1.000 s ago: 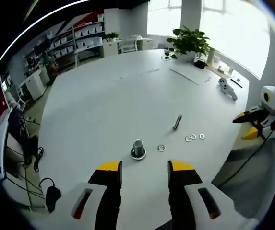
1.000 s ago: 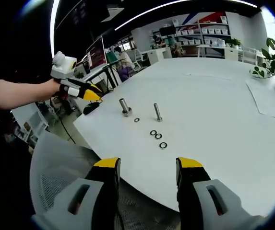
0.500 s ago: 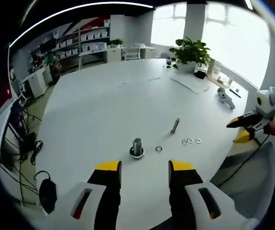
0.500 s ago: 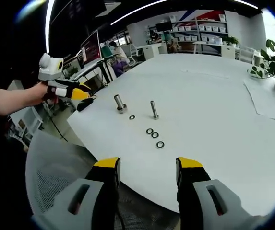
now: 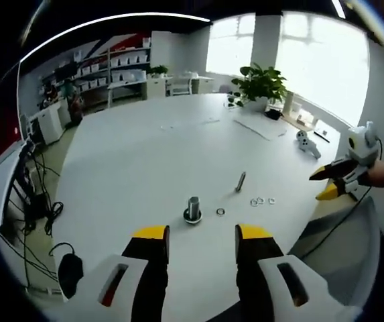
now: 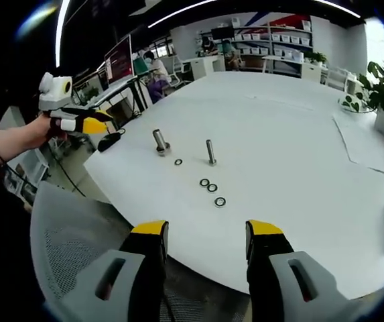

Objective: Place the washer onto the threaded stud by aligning its center hole with the stud, sliding it down to the base, and recovering from edge contact or off-axis alignment until the washer reaches the visible bottom stop.

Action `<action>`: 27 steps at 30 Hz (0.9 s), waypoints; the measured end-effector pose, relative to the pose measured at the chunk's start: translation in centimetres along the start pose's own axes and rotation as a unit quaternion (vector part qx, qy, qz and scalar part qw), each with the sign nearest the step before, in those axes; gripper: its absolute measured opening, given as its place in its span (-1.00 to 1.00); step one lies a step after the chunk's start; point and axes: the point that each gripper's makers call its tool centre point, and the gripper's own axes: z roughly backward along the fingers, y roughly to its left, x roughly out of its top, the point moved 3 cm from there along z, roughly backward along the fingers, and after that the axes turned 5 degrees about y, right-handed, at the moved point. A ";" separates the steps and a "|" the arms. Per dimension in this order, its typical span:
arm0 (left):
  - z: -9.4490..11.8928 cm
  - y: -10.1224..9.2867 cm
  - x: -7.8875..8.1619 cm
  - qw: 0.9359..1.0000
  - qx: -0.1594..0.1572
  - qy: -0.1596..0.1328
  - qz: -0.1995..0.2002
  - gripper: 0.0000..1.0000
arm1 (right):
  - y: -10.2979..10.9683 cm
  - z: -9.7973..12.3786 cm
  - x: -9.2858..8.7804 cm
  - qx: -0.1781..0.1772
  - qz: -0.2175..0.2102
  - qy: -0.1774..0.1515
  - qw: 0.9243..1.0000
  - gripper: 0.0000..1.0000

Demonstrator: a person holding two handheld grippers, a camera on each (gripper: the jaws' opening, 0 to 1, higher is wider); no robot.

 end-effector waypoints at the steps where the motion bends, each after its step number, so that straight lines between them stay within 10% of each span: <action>1: 0.1 0.0 -0.2 1.000 -0.006 0.000 0.006 -0.25 | 0.0 0.0 0.0 -0.003 -0.001 0.001 1.000 -0.03; 27: 1.6 0.2 -0.9 0.999 -0.026 -0.031 0.011 -0.25 | -0.8 -1.7 0.8 -0.038 0.014 0.031 0.999 -0.05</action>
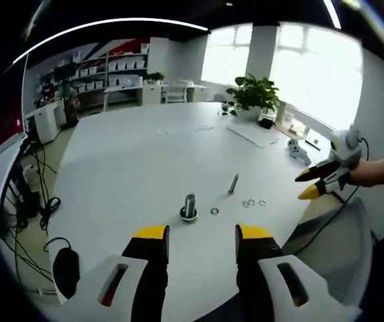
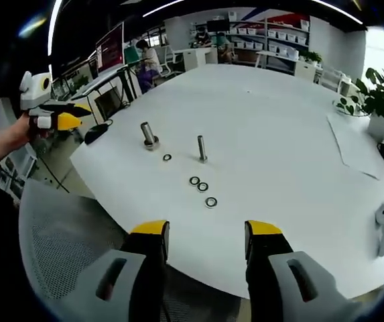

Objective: Place the washer onto the threaded stud by aligning its center hole with the stud, sliding it down to the base, and recovering from edge contact or off-axis alignment until the washer reaches the visible bottom stop.

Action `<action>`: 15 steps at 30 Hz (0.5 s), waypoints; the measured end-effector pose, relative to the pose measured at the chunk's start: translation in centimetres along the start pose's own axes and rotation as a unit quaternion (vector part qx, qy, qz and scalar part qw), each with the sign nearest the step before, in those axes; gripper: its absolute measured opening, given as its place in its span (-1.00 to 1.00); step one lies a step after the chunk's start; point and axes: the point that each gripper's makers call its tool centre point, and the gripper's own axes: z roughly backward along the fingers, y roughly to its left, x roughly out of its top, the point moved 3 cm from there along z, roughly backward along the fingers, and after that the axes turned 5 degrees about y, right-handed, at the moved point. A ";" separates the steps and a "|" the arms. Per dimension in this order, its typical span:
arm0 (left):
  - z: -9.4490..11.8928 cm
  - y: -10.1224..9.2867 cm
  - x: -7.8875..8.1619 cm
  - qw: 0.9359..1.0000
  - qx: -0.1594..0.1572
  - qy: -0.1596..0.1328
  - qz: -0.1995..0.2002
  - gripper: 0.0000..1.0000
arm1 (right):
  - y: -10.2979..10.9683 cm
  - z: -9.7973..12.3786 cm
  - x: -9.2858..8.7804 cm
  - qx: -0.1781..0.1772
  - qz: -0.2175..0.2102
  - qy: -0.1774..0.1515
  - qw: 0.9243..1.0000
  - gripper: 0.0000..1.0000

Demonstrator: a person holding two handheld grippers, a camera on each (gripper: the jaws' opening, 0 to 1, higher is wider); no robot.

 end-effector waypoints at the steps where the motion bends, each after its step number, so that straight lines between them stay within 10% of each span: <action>1: 0.0 0.0 0.0 1.000 0.000 0.000 -0.002 -0.25 | -0.1 -0.3 0.0 0.001 0.002 0.002 1.000 -0.05; 15: 1.1 0.0 0.0 1.000 0.011 -0.005 0.000 -0.25 | -0.1 -4.5 1.2 0.019 0.051 0.047 0.997 -0.16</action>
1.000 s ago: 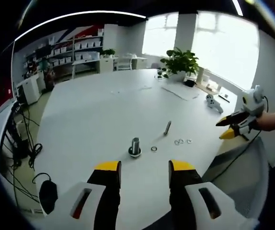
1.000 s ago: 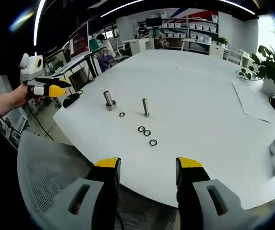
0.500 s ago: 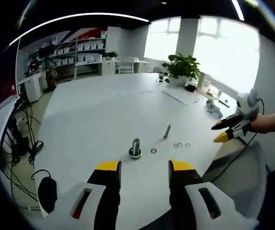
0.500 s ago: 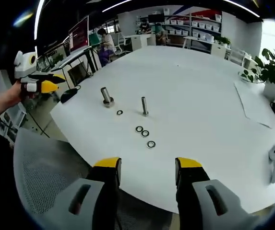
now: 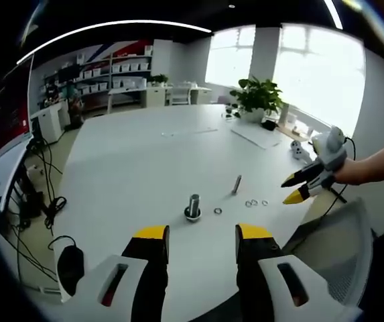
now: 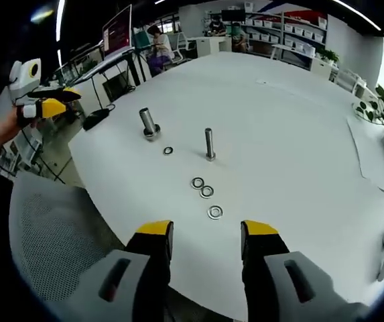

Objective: Place the washer onto the threaded stud by aligning its center hole with the stud, sliding it down to the base, and recovering from edge contact or off-axis alignment until the washer reaches the visible bottom stop.

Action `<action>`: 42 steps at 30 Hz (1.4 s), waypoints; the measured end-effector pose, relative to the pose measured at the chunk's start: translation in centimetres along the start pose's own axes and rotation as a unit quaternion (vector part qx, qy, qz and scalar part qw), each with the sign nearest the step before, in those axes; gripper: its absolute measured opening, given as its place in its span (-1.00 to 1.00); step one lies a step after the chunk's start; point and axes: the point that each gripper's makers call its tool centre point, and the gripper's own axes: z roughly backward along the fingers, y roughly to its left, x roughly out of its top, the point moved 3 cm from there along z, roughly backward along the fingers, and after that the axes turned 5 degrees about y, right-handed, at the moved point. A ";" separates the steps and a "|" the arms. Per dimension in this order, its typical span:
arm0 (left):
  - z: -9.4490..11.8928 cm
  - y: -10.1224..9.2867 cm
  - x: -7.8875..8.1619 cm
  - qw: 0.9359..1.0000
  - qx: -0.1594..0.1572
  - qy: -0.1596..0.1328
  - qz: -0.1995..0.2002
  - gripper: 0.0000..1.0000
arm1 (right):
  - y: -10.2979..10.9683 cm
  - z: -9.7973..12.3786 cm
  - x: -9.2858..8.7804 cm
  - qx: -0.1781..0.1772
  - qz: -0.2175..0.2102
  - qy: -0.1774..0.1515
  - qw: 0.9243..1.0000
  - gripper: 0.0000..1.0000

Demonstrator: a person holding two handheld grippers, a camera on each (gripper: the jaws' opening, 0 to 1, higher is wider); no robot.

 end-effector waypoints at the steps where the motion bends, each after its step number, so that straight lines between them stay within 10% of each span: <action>1: 0.0 0.0 0.0 1.000 0.000 0.000 -0.001 -0.25 | -0.1 -0.2 0.0 -0.001 0.003 0.006 1.000 -0.18; 42: 0.1 -0.5 -0.7 1.000 -0.009 -0.001 0.007 -0.26 | -0.7 -5.1 0.0 0.021 0.130 0.150 0.980 -0.63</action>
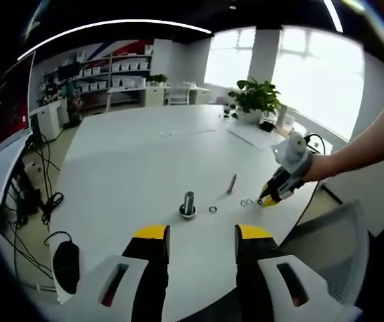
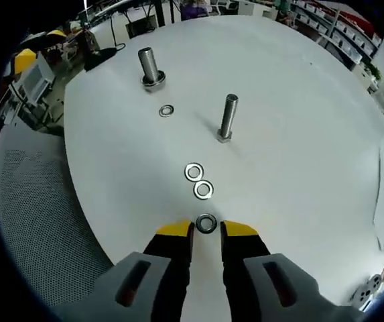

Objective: Place the washer onto the threaded stud by aligning its center hole with the stud, sliding it down to the base, and recovering from edge contact or off-axis alignment until the washer reaches the visible bottom stop.

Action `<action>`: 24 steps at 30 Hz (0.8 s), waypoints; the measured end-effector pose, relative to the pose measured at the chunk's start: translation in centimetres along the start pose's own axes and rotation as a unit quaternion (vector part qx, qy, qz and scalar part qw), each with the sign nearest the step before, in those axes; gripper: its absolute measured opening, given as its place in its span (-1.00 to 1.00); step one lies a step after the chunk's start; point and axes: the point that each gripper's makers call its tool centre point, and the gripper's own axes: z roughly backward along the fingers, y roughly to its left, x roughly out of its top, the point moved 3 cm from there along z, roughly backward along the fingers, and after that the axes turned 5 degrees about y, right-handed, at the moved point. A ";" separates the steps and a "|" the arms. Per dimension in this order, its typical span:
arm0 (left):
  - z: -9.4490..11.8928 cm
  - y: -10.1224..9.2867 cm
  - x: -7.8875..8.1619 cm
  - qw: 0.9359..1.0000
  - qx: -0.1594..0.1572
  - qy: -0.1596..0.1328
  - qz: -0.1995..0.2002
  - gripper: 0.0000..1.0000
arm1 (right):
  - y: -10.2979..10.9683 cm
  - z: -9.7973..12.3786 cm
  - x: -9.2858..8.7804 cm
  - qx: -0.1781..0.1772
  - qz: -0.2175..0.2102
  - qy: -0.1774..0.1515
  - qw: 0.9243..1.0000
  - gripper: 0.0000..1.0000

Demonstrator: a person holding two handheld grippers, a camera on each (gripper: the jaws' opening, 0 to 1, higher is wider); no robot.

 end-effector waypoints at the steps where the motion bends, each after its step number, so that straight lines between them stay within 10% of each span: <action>1: 0.0 0.0 -0.1 1.000 0.000 0.000 0.001 -0.26 | 0.0 0.0 0.0 0.002 0.003 0.004 1.000 -0.63; 15: 0.1 0.3 -0.3 1.000 0.001 0.000 0.007 -0.26 | -0.1 -0.2 0.6 0.010 0.086 0.133 0.987 -0.70; 24: 0.2 0.4 -0.5 1.000 0.002 -0.002 0.009 -0.27 | -0.1 -0.3 0.7 0.005 0.055 0.120 0.991 -0.71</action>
